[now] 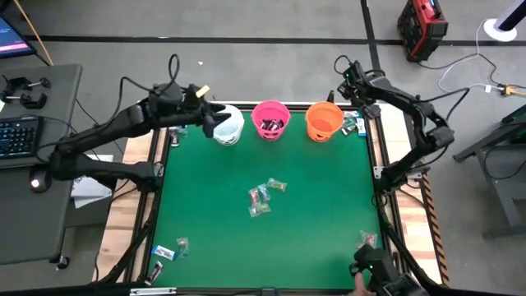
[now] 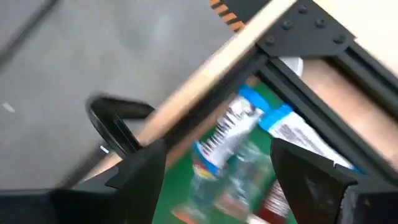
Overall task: Sort candy by brand, put in halloween buckets
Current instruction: Put the brown chocolate into the pink bucket
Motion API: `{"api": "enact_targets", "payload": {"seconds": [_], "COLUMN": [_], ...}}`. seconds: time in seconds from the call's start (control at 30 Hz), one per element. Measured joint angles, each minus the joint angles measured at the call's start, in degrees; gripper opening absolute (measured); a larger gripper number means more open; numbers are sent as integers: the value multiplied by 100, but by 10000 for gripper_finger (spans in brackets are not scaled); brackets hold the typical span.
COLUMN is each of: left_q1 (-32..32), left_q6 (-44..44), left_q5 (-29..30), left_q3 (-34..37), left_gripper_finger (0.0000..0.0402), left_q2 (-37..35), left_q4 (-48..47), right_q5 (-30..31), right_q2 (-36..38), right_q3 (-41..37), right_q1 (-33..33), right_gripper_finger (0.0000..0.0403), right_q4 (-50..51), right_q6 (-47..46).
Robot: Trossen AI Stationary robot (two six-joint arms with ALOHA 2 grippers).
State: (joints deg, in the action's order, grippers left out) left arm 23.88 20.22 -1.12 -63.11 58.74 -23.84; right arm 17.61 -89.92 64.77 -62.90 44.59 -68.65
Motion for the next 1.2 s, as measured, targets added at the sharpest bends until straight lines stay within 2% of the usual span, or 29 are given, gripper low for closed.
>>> {"api": "enact_targets", "payload": {"seconds": [0.23,0.43,0.73,0.83,0.97,1.1,1.2], "left_q1": [-4,-4,-4,-4,-4,22,91], "left_q6": [235,463,51,-60,-189,-193,-189], "left_q5": [3,1,1,1,3,15,23], "left_q3": [2,2,2,2,2,2,2], "left_gripper_finger": [211,211,211,211,211,211,211], "left_q2": [-143,-184,-184,-183,-182,-182,-177], "left_q4": [-406,-462,-510,-536,-563,-555,-554], "right_q5": [-2,10,623,551,104,-368,-422], "right_q2": [-156,-93,434,919,1480,1626,1599], "right_q3": [4,-2,-78,-515,-1524,-2421,-2792], "right_q1": [17,357,758,658,589,606,611], "right_gripper_finger": [282,282,282,282,282,282,282], "right_q4": [375,970,1692,1149,60,-1242,-1752], "right_q6": [-894,-1089,-1015,-1412,-2193,-2596,-2921]}}
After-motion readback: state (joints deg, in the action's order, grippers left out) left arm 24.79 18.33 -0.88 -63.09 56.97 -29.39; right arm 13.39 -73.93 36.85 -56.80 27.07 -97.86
